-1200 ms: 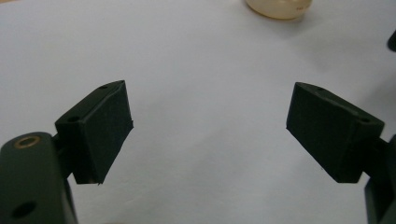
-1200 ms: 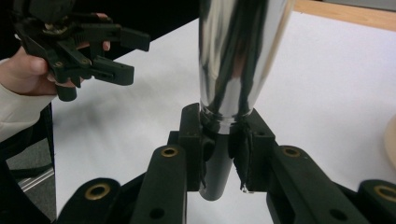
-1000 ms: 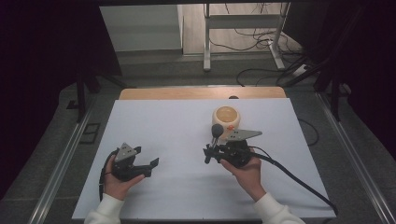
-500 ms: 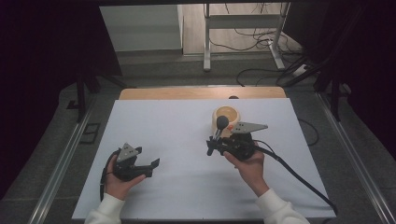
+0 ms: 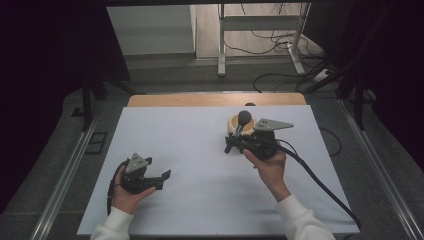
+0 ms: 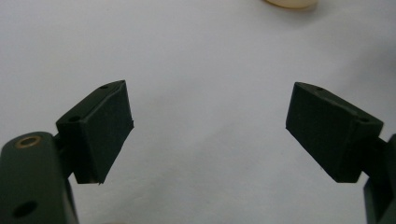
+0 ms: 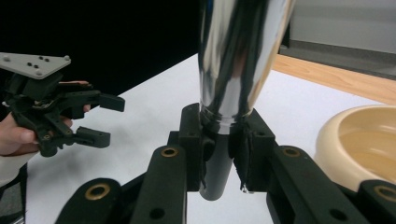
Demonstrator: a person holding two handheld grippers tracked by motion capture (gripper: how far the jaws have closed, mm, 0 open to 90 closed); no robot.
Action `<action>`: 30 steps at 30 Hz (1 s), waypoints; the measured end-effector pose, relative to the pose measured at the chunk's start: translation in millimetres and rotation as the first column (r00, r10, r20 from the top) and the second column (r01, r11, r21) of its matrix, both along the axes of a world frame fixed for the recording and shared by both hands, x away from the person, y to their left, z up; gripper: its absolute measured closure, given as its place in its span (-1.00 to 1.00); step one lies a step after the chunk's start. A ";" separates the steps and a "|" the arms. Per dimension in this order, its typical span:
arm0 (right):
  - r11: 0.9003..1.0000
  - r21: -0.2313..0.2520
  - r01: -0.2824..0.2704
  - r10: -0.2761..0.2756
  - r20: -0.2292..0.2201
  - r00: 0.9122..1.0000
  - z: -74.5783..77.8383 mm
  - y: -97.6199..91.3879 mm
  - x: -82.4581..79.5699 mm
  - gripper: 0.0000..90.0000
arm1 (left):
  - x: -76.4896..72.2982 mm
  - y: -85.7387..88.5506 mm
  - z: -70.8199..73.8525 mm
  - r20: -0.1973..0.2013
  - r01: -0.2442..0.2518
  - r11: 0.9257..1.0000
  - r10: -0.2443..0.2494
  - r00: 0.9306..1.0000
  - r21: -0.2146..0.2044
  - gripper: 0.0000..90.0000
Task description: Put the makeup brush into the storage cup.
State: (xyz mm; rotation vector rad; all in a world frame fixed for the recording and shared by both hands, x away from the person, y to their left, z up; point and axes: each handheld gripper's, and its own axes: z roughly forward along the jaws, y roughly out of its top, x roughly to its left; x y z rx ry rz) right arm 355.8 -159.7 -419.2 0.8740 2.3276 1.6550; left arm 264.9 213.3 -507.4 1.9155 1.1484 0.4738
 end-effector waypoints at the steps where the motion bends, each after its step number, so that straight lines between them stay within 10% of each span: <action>1: 1.000 0.002 0.003 -0.003 0.000 1.000 0.2 -0.1 0.8 0.65 | -0.1 -0.2 0.0 0.000 0.000 1.000 0.000 1.000 0.001 -0.67; 30: 0.997 0.022 0.080 -0.080 0.043 0.996 16.3 -16.5 26.6 0.65 | 0.2 0.2 1.8 0.000 -0.014 1.000 0.014 1.000 0.015 -0.63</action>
